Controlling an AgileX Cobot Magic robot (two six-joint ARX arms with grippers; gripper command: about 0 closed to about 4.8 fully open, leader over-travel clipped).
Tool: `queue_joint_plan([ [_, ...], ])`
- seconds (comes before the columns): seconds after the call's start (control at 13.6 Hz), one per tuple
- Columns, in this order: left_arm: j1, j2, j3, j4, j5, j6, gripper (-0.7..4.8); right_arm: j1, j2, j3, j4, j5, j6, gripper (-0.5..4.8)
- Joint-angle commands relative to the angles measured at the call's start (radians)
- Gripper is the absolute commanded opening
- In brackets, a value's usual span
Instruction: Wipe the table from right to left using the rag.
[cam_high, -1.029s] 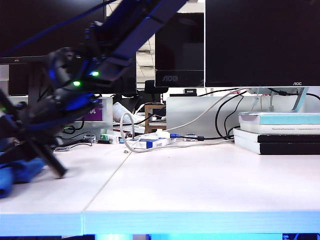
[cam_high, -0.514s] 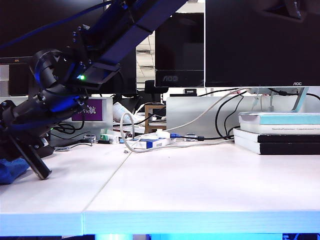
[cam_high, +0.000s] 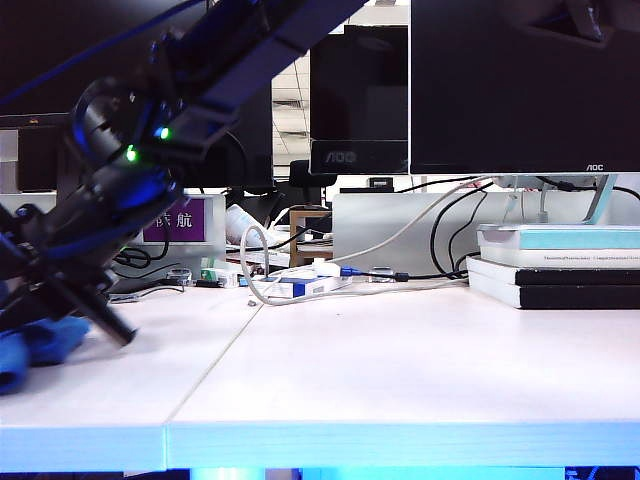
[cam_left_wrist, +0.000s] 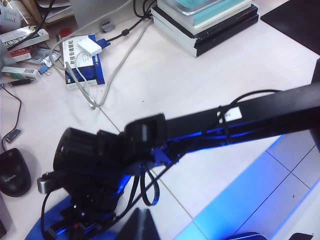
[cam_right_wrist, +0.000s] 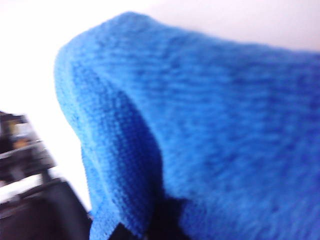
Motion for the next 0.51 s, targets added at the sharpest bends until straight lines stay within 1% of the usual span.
queue_joint_plan([
  [0.07, -0.002, -0.001, 0.003, 0.006, 0.000, 0.000, -0.05, -0.008, -0.005, 0.036, -0.137, 0.072, -0.101, -0.01],
  [0.15, -0.002, -0.001, 0.003, 0.006, 0.000, 0.000, -0.05, -0.009, -0.005, 0.042, -0.212, 0.106, -0.160, -0.01],
  [0.29, -0.002, -0.001, 0.003, 0.007, 0.000, 0.000, -0.05, -0.009, -0.005, 0.042, -0.294, 0.140, -0.217, -0.01],
  [0.37, -0.002, -0.001, 0.003, 0.007, 0.000, 0.000, -0.05, -0.009, -0.005, 0.042, -0.313, 0.148, -0.236, -0.01],
  [0.44, -0.002, -0.001, 0.003, 0.006, 0.000, 0.000, -0.05, -0.009, -0.005, 0.042, -0.352, 0.183, -0.267, -0.01],
  [0.51, -0.002, -0.001, 0.003, 0.006, 0.000, 0.000, -0.05, -0.010, -0.005, 0.042, -0.366, 0.196, -0.277, -0.01],
])
